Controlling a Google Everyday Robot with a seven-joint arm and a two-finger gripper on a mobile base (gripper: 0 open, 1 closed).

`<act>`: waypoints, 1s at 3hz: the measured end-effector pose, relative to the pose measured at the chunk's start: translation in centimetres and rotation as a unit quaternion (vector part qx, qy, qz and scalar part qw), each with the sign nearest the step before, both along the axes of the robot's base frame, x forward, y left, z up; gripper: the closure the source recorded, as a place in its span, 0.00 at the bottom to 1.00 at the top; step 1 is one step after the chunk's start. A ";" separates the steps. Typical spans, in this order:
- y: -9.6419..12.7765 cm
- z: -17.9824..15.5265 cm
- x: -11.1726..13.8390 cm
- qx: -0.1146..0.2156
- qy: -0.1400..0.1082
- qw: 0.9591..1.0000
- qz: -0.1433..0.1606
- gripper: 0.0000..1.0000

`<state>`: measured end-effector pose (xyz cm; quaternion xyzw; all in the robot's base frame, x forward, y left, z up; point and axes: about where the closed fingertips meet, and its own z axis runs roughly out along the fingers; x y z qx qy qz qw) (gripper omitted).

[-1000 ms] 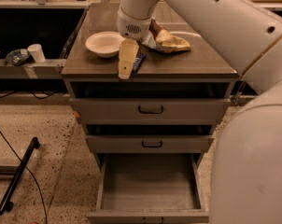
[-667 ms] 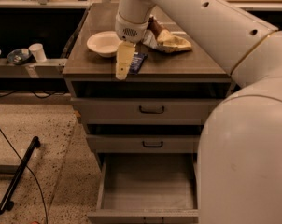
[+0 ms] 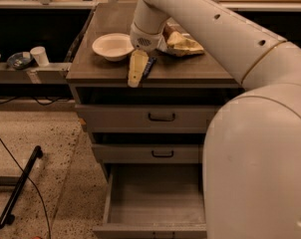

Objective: Place rxbar blueberry into bottom drawer

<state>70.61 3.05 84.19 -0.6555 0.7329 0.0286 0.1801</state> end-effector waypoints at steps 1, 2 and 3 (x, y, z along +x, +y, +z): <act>-0.8 -0.5 0.4 0.002 0.008 1.000 -0.002 0.00; -1.6 -1.3 1.0 0.006 0.019 1.000 -0.006 0.00; -1.8 -2.3 1.5 0.005 0.030 1.000 -0.005 0.00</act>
Offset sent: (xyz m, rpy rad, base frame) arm 0.0166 -0.0297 -0.0142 0.0256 0.0591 -0.0253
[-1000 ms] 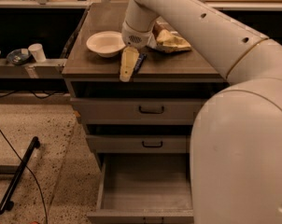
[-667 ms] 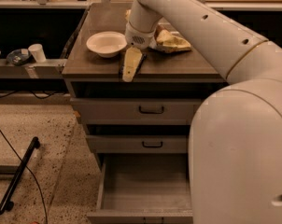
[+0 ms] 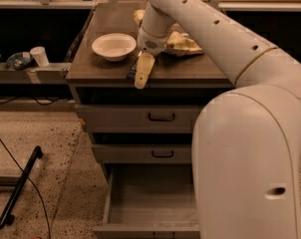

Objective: Place rxbar blueberry into bottom drawer

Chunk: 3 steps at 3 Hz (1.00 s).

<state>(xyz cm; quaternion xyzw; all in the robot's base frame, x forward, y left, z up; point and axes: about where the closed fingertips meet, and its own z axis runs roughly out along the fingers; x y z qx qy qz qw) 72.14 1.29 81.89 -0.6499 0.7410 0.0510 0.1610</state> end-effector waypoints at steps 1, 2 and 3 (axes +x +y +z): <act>0.1 -0.5 0.1 0.000 0.008 1.000 0.007 0.15; 0.7 -0.3 -0.1 0.000 0.011 1.000 0.024 0.30; 1.1 -0.4 -0.7 0.002 0.018 0.999 0.037 0.31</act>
Offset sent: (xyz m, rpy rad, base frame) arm -0.0055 0.0098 0.0073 -0.0005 0.0249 0.0847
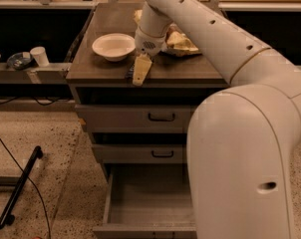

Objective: Place rxbar blueberry into bottom drawer

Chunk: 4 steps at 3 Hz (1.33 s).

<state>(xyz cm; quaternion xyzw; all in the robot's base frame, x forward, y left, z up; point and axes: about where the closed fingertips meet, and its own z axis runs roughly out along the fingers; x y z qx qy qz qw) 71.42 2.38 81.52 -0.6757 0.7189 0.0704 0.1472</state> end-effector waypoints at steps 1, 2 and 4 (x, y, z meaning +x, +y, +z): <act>0.7 1.1 -1.5 0.020 -0.004 1.000 0.022 0.39; 1.0 3.0 -3.7 0.067 -0.014 0.997 0.048 0.63; -1.0 4.1 -7.9 0.107 -0.030 0.992 0.052 1.00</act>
Offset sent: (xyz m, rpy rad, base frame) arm -0.0647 0.0077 0.0584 0.2385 -0.0539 0.1485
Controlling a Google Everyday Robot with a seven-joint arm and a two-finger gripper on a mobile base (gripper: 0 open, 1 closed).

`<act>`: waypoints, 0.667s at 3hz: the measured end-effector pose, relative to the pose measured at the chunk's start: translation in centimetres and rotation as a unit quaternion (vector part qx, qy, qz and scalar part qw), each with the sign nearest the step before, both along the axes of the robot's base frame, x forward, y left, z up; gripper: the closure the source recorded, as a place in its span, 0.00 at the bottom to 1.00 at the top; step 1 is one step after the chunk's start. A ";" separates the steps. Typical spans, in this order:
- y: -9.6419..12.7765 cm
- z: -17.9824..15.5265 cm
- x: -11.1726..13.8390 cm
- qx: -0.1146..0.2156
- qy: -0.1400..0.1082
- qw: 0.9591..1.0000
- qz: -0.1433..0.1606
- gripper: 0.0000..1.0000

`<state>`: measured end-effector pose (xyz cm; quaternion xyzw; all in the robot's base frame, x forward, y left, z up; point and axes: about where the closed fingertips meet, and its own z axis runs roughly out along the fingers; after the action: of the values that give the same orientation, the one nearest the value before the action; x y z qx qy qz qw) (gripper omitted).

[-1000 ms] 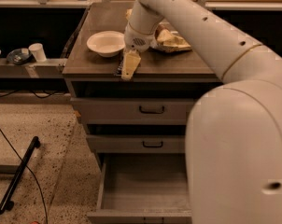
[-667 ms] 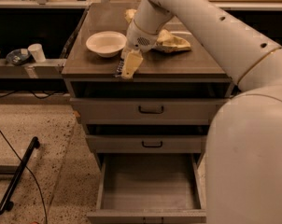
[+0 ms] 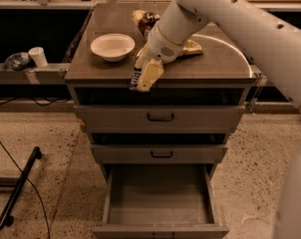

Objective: Place rxbar blueberry into bottom drawer

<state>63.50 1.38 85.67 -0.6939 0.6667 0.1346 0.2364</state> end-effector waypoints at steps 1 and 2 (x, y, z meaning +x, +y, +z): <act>0.8 -0.2 -4.4 0.019 -0.055 0.998 0.028 1.00; 1.4 -2.9 -8.0 0.014 -0.065 0.997 0.046 1.00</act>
Offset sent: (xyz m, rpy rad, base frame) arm -0.1205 0.0189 -0.0595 0.0158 -0.1511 0.1292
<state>55.48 2.81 82.75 -0.7279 0.6153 0.1094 0.2820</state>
